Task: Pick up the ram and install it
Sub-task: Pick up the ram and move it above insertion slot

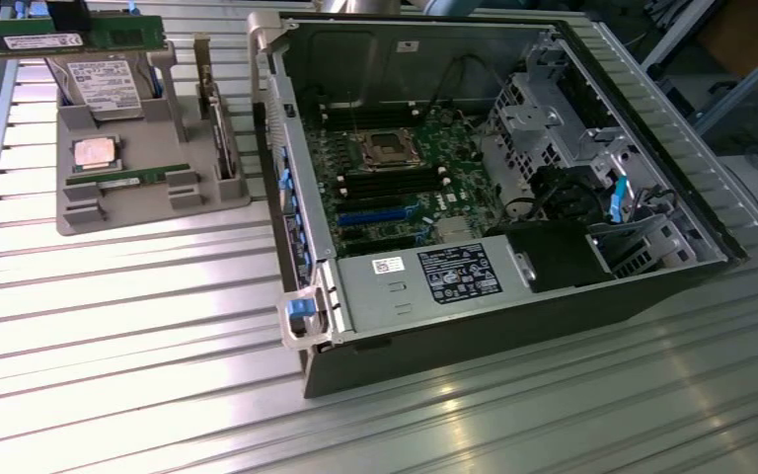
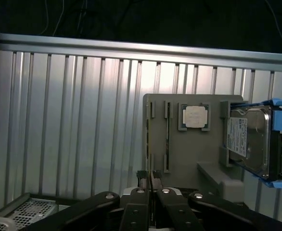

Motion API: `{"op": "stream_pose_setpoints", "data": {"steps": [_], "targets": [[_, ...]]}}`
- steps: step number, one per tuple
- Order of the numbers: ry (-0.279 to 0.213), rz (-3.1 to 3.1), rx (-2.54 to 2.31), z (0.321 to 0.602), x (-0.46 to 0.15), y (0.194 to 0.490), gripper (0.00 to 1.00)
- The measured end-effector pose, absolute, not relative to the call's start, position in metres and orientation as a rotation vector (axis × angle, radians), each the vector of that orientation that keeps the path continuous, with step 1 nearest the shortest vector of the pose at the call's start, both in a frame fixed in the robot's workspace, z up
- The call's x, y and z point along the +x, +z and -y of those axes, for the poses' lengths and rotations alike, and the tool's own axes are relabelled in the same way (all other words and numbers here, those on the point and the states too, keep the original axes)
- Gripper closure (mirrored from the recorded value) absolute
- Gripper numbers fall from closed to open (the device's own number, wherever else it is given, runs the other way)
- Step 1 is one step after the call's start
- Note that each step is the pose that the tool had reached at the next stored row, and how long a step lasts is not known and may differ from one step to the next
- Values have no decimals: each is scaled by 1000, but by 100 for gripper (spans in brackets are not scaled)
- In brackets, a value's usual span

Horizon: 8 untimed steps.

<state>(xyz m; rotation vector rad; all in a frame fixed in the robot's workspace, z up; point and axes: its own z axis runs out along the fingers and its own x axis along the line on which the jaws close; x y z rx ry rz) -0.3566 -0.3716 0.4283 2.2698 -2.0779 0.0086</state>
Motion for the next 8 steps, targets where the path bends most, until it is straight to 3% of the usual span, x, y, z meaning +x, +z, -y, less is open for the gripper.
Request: {"op": "stream_pose_setpoints", "data": {"steps": [8], "targets": [[9, 2076, 2271, 372, -333, 428, 88]]}}
